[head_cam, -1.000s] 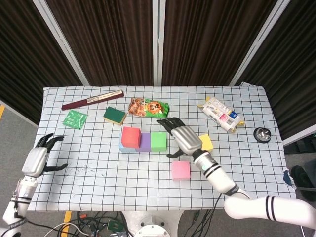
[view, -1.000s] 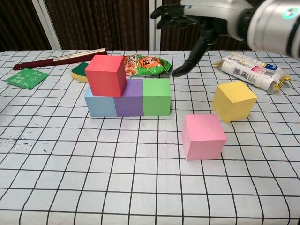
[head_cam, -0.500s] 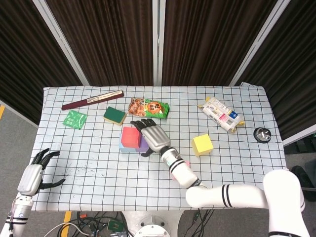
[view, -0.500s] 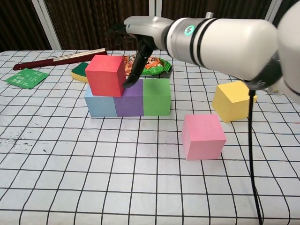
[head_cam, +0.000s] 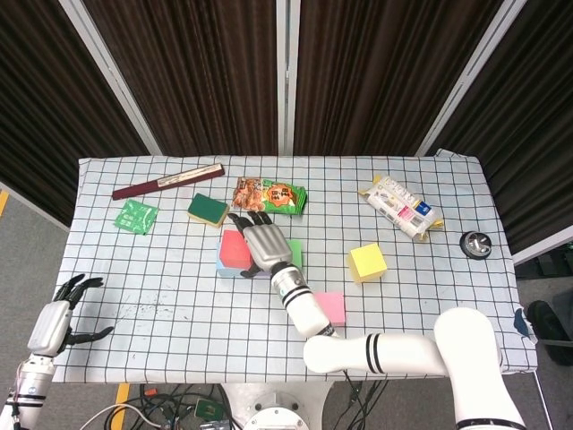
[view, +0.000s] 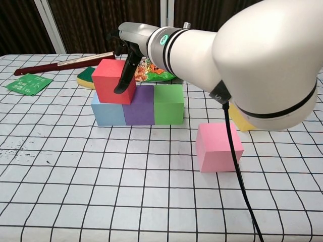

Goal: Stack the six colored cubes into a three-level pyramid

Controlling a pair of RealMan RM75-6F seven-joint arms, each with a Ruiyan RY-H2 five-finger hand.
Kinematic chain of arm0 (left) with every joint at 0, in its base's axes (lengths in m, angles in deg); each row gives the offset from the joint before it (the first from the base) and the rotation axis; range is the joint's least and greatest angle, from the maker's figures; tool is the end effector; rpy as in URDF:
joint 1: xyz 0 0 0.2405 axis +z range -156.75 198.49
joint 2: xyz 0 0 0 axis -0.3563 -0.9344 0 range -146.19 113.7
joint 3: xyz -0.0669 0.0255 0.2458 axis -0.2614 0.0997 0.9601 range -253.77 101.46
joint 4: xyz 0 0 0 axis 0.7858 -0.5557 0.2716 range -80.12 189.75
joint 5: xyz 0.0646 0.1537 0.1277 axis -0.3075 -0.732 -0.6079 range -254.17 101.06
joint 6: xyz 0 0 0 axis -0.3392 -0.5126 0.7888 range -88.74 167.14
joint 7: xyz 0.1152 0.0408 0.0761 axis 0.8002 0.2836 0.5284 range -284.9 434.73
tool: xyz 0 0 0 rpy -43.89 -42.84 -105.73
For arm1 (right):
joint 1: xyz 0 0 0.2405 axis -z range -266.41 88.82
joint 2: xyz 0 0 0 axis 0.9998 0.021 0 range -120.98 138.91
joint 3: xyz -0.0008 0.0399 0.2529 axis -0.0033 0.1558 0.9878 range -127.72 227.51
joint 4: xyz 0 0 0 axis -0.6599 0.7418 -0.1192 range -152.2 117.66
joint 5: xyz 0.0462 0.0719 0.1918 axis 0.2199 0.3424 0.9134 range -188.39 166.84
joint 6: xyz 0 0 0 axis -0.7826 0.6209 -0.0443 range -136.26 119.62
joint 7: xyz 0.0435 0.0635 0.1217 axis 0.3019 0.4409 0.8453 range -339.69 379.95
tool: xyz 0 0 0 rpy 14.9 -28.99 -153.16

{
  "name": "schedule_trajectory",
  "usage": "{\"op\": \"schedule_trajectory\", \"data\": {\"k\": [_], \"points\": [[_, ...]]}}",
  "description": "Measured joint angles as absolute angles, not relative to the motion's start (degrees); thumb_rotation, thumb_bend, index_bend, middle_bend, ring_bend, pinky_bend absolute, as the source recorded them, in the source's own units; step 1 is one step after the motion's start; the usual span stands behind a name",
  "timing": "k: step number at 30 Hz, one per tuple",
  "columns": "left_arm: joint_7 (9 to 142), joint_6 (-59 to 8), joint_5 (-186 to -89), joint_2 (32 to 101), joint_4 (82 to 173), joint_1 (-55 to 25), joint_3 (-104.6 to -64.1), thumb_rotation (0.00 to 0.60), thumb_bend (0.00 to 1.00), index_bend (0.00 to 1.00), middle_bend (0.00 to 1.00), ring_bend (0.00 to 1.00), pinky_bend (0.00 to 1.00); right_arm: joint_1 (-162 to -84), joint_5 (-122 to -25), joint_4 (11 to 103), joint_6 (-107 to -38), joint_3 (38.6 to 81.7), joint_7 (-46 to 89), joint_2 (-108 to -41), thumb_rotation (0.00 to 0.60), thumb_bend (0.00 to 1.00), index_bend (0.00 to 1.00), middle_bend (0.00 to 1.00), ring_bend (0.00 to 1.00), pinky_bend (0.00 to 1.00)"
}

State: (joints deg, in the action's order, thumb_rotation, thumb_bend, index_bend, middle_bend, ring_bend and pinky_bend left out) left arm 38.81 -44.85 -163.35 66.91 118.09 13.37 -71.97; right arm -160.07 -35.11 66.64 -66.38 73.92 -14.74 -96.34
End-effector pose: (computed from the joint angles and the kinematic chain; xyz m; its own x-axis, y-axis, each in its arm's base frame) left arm -0.3664 0.1775 0.0782 -0.0342 0.1280 0.9912 0.9993 -0.0128 0.0361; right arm 0.0451 -0.3559 -0.0849 0.2264 -0.4234 0.8772 -0.9438 -0.3178 0.0902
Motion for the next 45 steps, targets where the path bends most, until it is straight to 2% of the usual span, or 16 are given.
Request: {"op": "schedule_trajectory", "data": {"k": [6,18,25,31,45], "points": [[38.4,-44.2,-163.4,67.3,117.3,13.7,-72.5,0.600,0.00,0.19,0.22,0.06,0.09,-161.3,-33.7,64.3,-67.0,74.2,-16.3,-98.0,0.600,0.06,0.00,0.19,0.00,0.00],[37.4,-43.6,-164.2,66.9,117.2,13.8,-73.3,0.600,0.00,0.19,0.22,0.06,0.09,-160.9,-34.8,64.2,-68.0,74.5,-16.1,-98.9,0.600,0.12,0.00,0.33,0.00,0.00],[37.5,-43.7,-164.8,66.3,118.3,14.1,-73.3,0.600,0.00,0.19,0.22,0.06,0.09,-160.6,-35.3,64.6,-68.5,75.1,-16.1,-98.4,0.600,0.17,0.00,0.38,0.00,0.00],[37.5,-43.9,-165.1,66.0,119.0,14.1,-73.6,0.600,0.00,0.19,0.22,0.06,0.09,-159.6,-37.8,66.1,-68.6,75.4,-14.8,-96.9,0.600,0.18,0.00,0.39,0.00,0.00],[37.1,-43.1,-165.8,66.5,118.9,14.2,-73.4,0.600,0.00,0.19,0.22,0.06,0.09,-156.9,-48.5,64.2,-55.5,73.6,-3.9,-91.3,0.600,0.18,0.00,0.40,0.00,0.00]]}}
